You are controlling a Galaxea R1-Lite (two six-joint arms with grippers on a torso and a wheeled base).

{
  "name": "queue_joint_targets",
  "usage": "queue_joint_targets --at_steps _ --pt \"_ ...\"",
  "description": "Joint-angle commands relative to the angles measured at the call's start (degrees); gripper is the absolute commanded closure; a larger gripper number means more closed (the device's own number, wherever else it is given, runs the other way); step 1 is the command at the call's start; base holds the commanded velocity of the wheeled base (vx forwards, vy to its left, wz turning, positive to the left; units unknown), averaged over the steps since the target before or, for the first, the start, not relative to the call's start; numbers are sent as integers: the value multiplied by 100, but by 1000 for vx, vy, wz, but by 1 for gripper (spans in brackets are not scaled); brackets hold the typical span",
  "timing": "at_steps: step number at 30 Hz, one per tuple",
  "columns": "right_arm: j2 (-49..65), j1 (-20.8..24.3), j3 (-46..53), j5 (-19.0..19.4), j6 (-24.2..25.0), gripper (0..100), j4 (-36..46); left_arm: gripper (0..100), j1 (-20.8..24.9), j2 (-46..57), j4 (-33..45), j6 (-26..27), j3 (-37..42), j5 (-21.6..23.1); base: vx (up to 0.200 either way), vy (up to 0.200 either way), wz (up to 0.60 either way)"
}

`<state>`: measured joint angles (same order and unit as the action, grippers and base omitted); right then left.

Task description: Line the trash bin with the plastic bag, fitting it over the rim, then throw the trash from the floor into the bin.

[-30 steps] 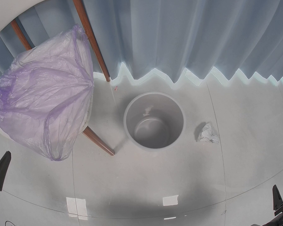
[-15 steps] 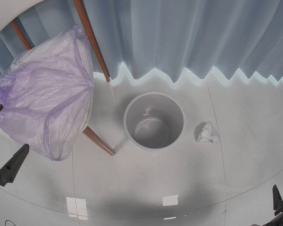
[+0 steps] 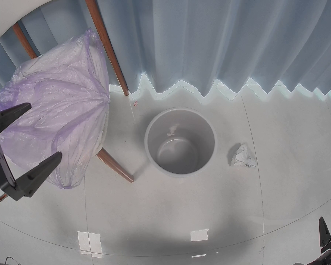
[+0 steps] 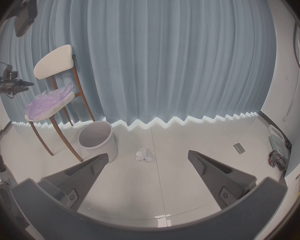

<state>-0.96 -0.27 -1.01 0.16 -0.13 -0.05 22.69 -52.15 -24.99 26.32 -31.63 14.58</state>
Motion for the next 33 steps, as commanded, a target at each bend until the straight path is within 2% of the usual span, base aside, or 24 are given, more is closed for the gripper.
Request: queue_joint_targets --at_steps 1,6,10,11,13,14,17,18,19,21,22,26,30,33 --pt "88 0 101 2 -4 0 -4 0 307 -770 108 242 -502 -52 0 0 0" --pt "88 0 101 2 -4 0 5 0 315 -1412 117 1112 -589 -131 0 0 0" --pt "88 0 101 2 -4 0 5 0 684 -1772 117 1534 -616 -570 0 0 0" --pt "88 0 101 2 -4 0 -4 0 1027 -1957 65 1534 -660 -1089 0 0 0" --pt "96 0 101 2 -4 0 5 0 1511 -2159 47 1490 -800 -1774 0 0 0" --pt "88 0 101 2 -4 0 -4 0 1845 -2291 47 1411 -932 -2258 0 0 0" --pt "96 0 101 2 -4 0 5 0 2433 -2581 38 1200 -1249 -3611 0 0 0" --pt "88 0 101 2 -4 0 5 0 2592 -2669 29 1156 -1337 -3963 0 0 0" --pt "88 0 101 2 -4 0 5 0 2662 -2704 29 1147 -1372 -4130 0 0 0" --pt "88 0 101 2 -4 0 5 0 2873 -2941 38 1253 -1706 -4965 0 0 0" --pt "96 0 101 2 -4 0 -4 0 2899 -3055 29 1332 -1820 -5229 0 0 0" --pt "96 0 101 2 -4 0 5 0 2970 -3310 -243 1692 -1961 -5914 0 0 0" --pt "88 0 101 2 -4 0 5 0 2970 -3653 -964 2017 -1925 -6494 0 0 0" --pt "88 0 101 2 -4 0 5 0 2961 -3794 -1289 2114 -1917 -6556 0 0 0"
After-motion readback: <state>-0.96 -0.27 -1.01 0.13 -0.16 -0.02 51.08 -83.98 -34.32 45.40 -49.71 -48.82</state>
